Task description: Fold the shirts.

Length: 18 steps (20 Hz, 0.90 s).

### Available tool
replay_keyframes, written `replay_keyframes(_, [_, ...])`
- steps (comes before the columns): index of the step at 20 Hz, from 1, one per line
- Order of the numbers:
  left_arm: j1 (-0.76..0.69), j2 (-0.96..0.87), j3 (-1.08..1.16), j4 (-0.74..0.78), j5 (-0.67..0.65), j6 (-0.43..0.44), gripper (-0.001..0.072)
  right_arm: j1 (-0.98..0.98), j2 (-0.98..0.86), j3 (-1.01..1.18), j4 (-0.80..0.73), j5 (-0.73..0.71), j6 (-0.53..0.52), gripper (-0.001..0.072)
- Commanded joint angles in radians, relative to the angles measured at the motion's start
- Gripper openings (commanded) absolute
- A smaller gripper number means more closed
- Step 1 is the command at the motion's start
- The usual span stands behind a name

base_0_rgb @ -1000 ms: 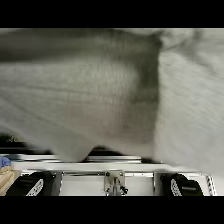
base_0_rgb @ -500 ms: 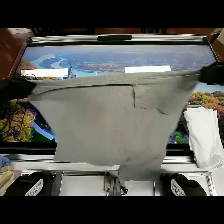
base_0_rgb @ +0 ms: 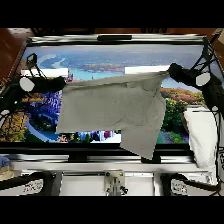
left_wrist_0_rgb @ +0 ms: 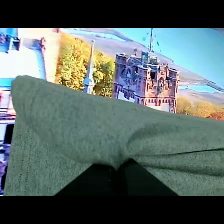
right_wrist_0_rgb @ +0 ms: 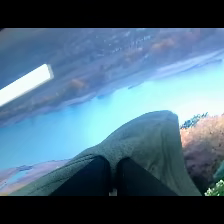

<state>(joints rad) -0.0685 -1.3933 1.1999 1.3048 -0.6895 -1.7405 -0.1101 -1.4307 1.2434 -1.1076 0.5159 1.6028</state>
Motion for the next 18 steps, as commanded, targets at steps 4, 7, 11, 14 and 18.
replay_keyframes(4, [0.042, -0.098, 0.084, -0.09, -0.293, -0.022, 0.072, -0.016, -0.033, -0.004, 0.071, 0.235, -0.038, 0.065])
replay_keyframes(7, [0.177, -0.096, 0.215, -0.038, -0.712, 0.166, 0.072, -0.095, 0.068, -0.004, -0.093, 0.502, -0.094, 0.0649])
replay_keyframes(11, [0.369, -0.048, 0.117, -0.077, -0.983, 0.263, 0.0707, -0.238, 0.141, -0.052, -0.225, 0.956, -0.192, 0.0648])
replay_keyframes(14, [0.453, -0.005, -0.123, -0.162, -0.881, 0.335, 0.0708, -0.307, 0.216, -0.193, -0.19, 1.006, -0.234, 0.0648])
replay_keyframes(18, [0.494, -0.002, -0.281, -0.293, -0.703, 0.466, 0.0708, -0.329, 0.282, -0.287, -0.098, 0.933, -0.236, 0.0648])
